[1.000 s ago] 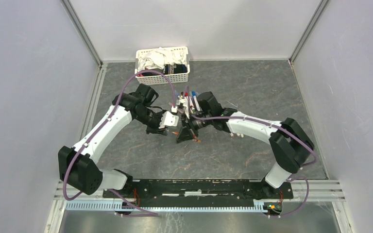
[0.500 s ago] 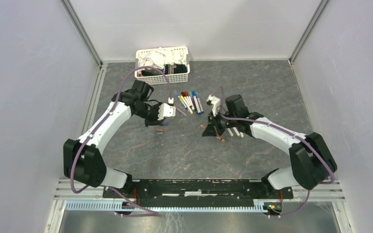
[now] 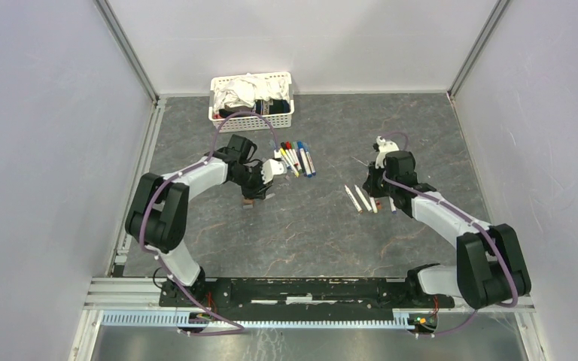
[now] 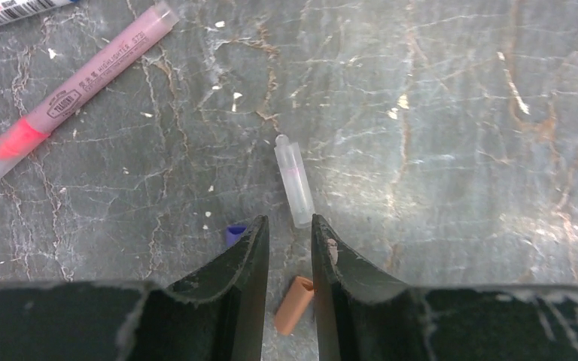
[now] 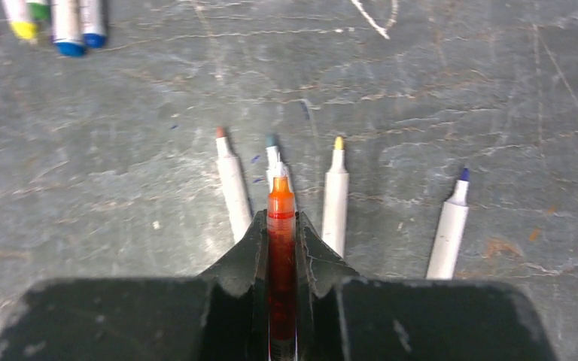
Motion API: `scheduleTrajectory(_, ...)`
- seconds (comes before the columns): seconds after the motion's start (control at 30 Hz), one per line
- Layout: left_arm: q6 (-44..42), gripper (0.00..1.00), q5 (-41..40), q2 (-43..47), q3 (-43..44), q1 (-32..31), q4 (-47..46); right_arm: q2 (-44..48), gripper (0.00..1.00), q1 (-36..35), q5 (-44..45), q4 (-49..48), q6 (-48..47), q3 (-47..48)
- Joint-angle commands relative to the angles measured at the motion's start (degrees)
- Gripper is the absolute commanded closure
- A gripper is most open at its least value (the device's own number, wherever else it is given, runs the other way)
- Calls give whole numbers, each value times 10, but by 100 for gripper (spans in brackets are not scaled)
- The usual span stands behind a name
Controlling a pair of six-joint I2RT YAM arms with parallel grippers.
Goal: Open the pen caps
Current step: Place the pen cap at the center of the board, then place the pen at the center of the board.
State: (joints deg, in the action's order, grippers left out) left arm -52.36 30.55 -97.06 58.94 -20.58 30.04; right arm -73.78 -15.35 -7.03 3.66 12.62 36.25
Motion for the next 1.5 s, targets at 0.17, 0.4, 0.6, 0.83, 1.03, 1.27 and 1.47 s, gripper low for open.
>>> scheduleTrajectory(0.17, 61, 65, -30, 9, 21, -5, -22, -49, 98, 20, 101, -85, 0, -18)
scheduleTrajectory(0.4, 84, 43, 12, 84, 118, -4, 95, -92, 77, 28, 111, -93, -14, -13)
scheduleTrajectory(0.6, 114, 20, -30, 142, 234, -3, 180, -93, 71, 31, 106, -98, -7, -22)
scheduleTrajectory(0.83, 151, 0, -97, 219, 226, 8, 145, -44, 68, 22, 114, -86, 13, 7)
scheduleTrajectory(1.03, 211, 0, -76, 241, 203, 31, 121, -93, 61, -74, 143, -45, 0, 121)
scheduleTrajectory(1.27, 221, 0, -53, 249, 193, 33, 145, -244, 61, -156, 146, -4, -6, 284)
scheduleTrajectory(1.47, 218, 0, -43, 258, 179, 34, 163, -350, 69, -169, 136, 21, -13, 375)
